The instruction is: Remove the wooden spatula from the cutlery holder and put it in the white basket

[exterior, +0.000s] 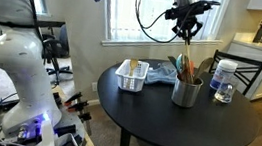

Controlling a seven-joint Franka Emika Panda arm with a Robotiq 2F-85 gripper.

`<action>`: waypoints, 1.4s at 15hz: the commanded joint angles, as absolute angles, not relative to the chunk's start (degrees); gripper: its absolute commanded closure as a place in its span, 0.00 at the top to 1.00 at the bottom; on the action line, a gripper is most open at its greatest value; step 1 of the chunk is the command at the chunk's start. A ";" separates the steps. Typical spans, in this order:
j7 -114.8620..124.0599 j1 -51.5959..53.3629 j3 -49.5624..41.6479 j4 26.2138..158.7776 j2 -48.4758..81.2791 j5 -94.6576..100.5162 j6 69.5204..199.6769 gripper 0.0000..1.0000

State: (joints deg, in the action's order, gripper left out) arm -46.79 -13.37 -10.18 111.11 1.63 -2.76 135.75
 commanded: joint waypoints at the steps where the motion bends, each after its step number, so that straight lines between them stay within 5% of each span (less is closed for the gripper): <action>1: -48.05 -11.79 -9.62 110.97 -1.68 -6.09 130.65 0.05; 14: -30.93 -2.61 -3.51 114.79 -15.71 4.09 128.26 0.05; 21: -23.74 0.38 -3.63 116.25 -14.22 -0.16 116.82 0.05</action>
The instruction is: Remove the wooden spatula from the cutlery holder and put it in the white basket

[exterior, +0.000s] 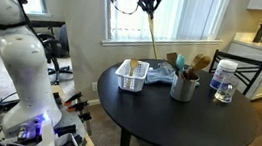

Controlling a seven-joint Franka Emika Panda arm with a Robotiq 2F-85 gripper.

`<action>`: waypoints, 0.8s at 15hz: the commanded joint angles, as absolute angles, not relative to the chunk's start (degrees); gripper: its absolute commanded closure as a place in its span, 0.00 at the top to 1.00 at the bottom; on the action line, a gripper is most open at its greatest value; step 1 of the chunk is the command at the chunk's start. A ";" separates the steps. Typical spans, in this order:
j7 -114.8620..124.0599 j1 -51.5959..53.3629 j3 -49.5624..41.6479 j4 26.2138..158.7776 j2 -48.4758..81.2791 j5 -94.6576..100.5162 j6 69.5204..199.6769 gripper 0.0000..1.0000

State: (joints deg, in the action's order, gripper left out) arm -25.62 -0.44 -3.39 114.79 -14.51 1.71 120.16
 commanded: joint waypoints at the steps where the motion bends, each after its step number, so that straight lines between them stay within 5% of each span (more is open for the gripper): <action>1: -23.65 0.61 -3.68 116.69 -13.91 -0.93 115.64 0.05; 12: -12.60 1.17 -1.07 113.02 1.87 4.01 110.86 0.05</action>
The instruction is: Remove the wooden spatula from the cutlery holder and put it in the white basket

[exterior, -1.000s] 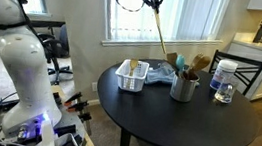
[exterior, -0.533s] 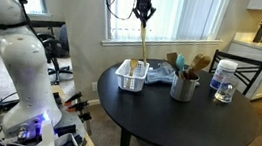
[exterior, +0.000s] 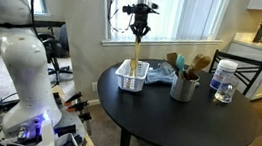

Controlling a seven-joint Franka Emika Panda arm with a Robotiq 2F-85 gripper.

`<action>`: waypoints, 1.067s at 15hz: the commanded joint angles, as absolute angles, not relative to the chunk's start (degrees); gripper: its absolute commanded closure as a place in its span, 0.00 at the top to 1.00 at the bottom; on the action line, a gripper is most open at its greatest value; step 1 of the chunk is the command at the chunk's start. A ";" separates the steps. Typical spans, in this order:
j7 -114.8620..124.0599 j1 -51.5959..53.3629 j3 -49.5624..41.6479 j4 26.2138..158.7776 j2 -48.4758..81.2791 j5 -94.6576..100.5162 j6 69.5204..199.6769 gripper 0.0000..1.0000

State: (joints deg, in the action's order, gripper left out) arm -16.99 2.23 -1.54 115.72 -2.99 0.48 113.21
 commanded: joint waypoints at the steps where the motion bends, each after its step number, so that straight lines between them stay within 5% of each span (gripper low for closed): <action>1: -11.42 1.10 -1.11 112.58 3.45 5.04 110.62 0.05; 8: -2.66 1.69 -1.09 103.15 13.68 11.94 104.34 0.05; 9: -3.82 1.51 -0.92 102.14 14.43 11.24 103.33 0.31; 16: -10.50 1.17 -0.13 102.72 15.48 11.24 103.79 0.69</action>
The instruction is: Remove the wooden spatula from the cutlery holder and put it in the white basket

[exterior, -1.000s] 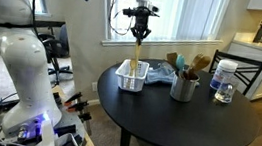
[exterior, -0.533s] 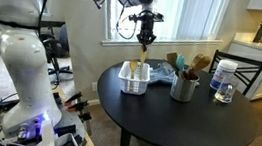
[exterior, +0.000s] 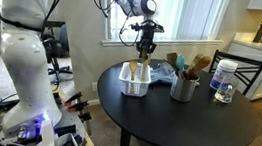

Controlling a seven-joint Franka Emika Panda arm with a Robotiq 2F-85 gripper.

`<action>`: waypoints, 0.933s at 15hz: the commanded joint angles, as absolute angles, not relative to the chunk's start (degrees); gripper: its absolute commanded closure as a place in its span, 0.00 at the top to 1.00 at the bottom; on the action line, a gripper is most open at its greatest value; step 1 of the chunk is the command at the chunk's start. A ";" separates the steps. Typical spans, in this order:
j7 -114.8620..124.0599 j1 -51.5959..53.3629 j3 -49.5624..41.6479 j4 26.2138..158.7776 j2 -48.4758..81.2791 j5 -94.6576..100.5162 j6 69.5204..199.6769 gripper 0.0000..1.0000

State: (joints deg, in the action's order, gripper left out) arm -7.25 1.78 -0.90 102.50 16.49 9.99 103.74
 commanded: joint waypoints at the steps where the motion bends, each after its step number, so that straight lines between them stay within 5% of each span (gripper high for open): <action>1: -11.22 1.18 -0.02 102.91 14.96 11.30 103.97 0.76; 5: -13.91 1.13 0.26 102.99 13.27 11.31 104.88 0.98; 14: -18.07 1.03 0.40 101.90 12.61 10.22 105.72 1.00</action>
